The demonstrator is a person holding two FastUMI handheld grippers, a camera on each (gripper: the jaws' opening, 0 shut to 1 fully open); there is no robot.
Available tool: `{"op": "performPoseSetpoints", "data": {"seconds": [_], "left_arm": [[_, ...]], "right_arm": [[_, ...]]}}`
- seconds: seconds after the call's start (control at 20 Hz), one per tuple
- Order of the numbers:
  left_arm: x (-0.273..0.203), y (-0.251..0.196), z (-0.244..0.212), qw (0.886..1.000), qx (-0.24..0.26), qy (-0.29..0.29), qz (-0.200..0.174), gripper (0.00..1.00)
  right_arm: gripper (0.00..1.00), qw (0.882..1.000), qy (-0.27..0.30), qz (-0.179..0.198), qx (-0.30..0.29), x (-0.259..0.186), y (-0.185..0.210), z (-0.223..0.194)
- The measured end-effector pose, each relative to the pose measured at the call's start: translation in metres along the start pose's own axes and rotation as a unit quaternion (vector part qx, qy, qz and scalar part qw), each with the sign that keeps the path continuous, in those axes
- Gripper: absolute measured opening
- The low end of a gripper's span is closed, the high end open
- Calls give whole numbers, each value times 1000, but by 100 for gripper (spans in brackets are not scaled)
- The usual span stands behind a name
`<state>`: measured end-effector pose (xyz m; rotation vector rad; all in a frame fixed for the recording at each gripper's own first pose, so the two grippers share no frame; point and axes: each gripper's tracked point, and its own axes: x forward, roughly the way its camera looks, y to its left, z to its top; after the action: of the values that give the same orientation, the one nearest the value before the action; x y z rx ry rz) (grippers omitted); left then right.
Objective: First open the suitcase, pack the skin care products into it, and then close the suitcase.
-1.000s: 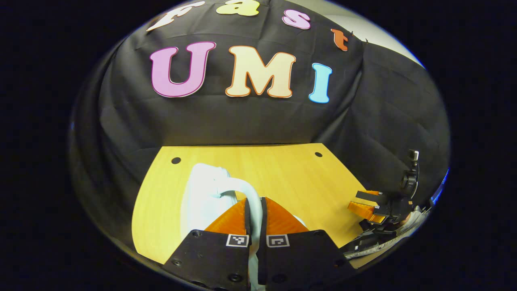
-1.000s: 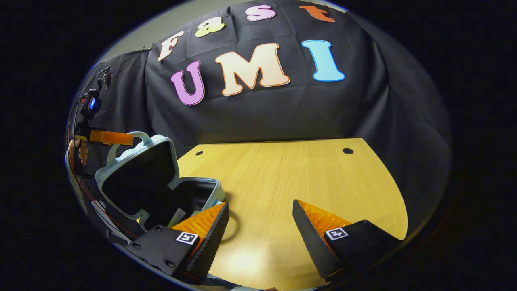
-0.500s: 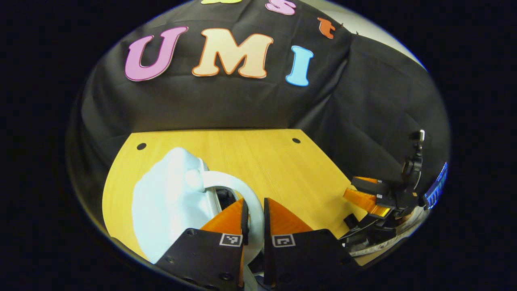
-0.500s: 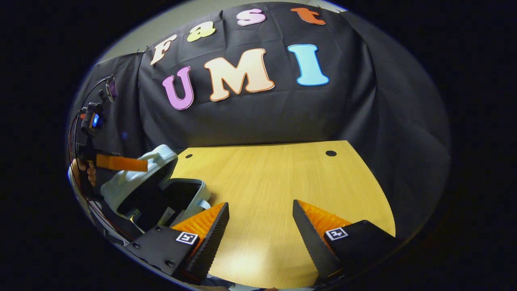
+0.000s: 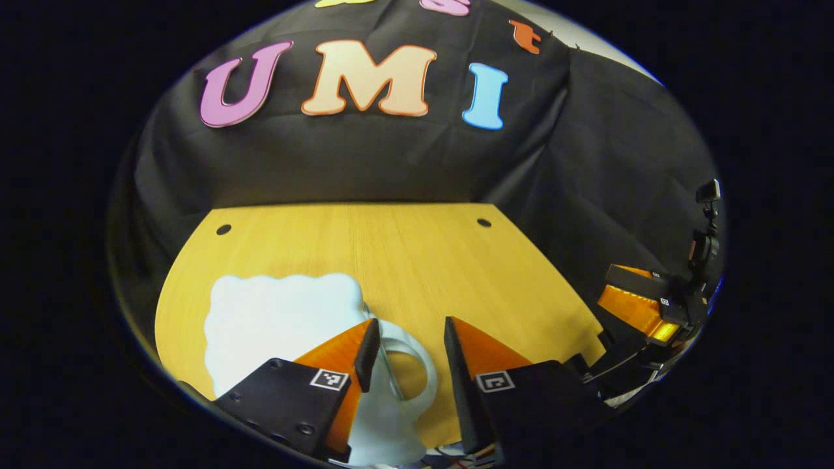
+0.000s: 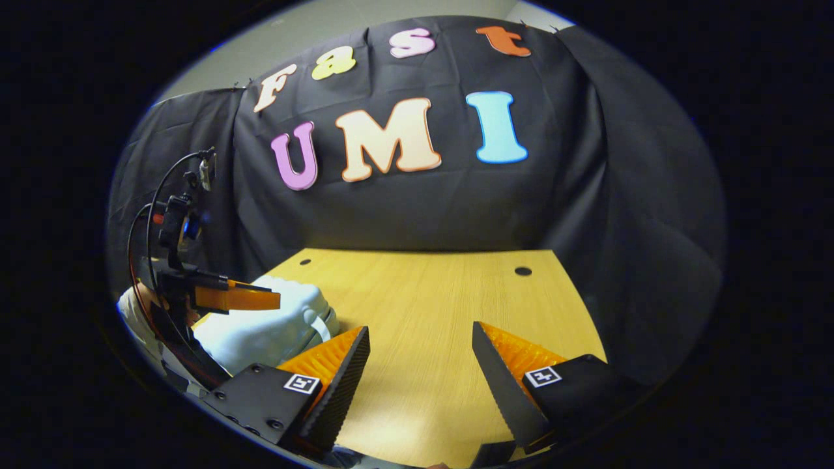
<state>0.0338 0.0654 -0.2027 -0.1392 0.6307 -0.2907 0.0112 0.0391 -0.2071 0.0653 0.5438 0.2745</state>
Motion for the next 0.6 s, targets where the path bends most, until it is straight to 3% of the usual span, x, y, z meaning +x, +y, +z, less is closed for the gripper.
{"op": "performPoseSetpoints", "data": {"seconds": [0.05,0.25,0.35,0.45,0.55,0.6], "left_arm": [[-2,-6,15,1000,5,-29,11,60],[-9,-38,64,993,36,-105,45,92],[-15,-56,86,989,33,-139,44,93],[-20,-69,108,984,28,-173,36,93],[-28,-75,124,979,26,-197,34,95],[-33,-84,129,978,27,-203,29,95]], "right_arm": [[98,1000,-27,6,-4,-2,1,20],[97,989,-144,24,-9,-20,12,108],[93,984,-175,26,-12,-32,15,136],[98,979,-204,22,-9,-44,16,155],[93,973,-230,9,-7,-58,15,173],[98,971,-238,1,-7,-63,15,178]]}}
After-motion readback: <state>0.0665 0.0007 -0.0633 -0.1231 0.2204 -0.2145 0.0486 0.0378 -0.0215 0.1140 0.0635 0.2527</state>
